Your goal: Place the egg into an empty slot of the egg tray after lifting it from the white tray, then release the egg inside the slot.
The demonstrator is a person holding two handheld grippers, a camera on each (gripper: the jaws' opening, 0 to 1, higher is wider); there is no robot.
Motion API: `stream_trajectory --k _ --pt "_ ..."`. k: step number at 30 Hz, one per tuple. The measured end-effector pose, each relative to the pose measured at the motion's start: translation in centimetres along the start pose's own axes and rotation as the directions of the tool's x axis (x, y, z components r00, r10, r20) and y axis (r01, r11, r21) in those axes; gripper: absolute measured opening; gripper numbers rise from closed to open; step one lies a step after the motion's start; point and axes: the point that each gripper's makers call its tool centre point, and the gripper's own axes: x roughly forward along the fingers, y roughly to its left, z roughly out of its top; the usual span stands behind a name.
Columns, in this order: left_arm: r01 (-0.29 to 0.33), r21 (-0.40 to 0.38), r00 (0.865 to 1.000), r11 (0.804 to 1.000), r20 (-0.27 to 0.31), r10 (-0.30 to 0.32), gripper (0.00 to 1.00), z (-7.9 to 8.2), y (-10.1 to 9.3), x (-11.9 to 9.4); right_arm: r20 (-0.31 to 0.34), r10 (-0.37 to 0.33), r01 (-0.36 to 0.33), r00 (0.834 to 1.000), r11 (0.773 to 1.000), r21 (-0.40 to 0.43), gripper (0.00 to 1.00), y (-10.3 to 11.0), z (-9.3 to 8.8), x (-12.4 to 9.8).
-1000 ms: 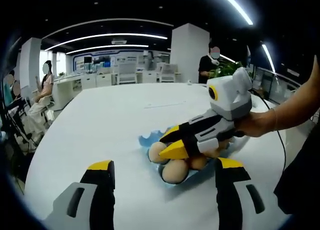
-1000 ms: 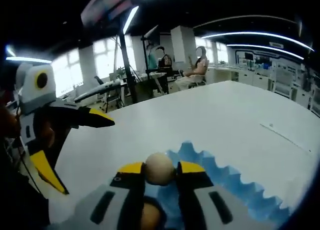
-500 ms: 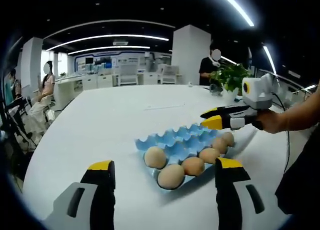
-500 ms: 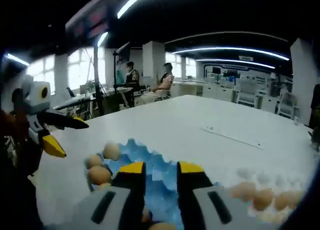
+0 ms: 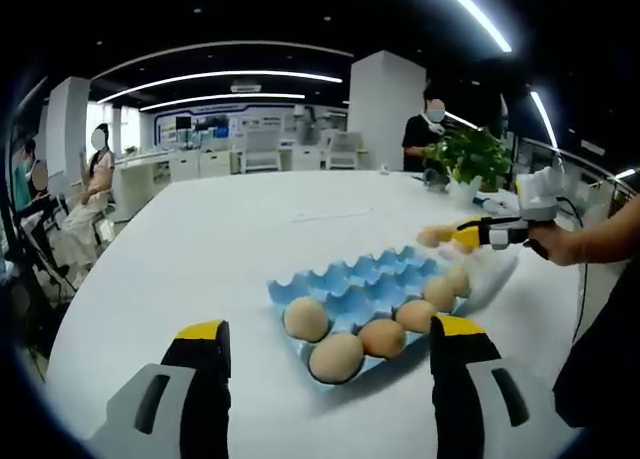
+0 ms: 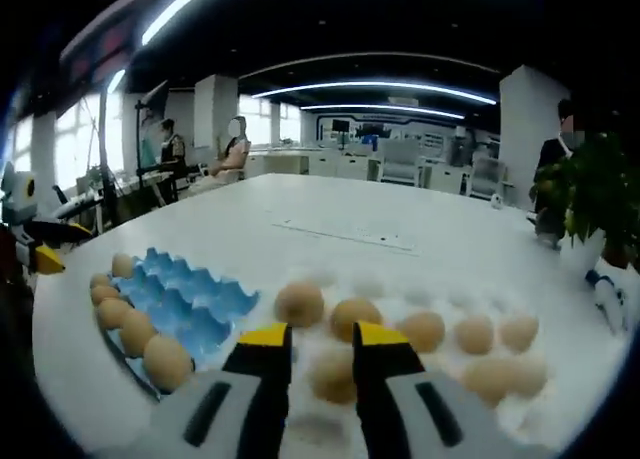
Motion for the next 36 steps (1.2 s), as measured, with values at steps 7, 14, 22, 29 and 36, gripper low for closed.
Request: stream_trajectory --k 7,14,22,29,36 --pt "-0.009 0.002 1.0 1.0 -0.003 0.009 0.83 -0.1 -0.1 0.0 -0.06 -0.004 0.004 0.998 1.0 -0.002 0.24 -0.6 -1.6 0.1" --pt "-0.014 -0.001 1.0 1.0 -0.004 0.014 0.83 0.1 -0.6 0.0 -0.083 0.024 -0.035 0.996 0.989 -0.141 0.24 0.1 -1.8 0.0" --pt "-0.012 0.008 1.0 1.0 -0.001 0.012 0.83 0.4 -0.8 -0.1 -0.163 0.054 -0.079 0.985 0.985 -0.153 0.25 0.1 -2.0 -0.1" --pt "-0.007 0.001 1.0 1.0 -0.007 0.007 0.82 0.2 -0.8 0.0 -0.184 0.095 -0.127 0.978 0.977 -0.172 0.24 0.2 -2.1 0.0" --pt "-0.007 0.004 1.0 1.0 -0.005 0.007 0.82 0.3 -0.8 -0.1 -0.132 0.097 -0.112 0.986 0.987 -0.116 0.23 0.0 -1.7 -0.5"
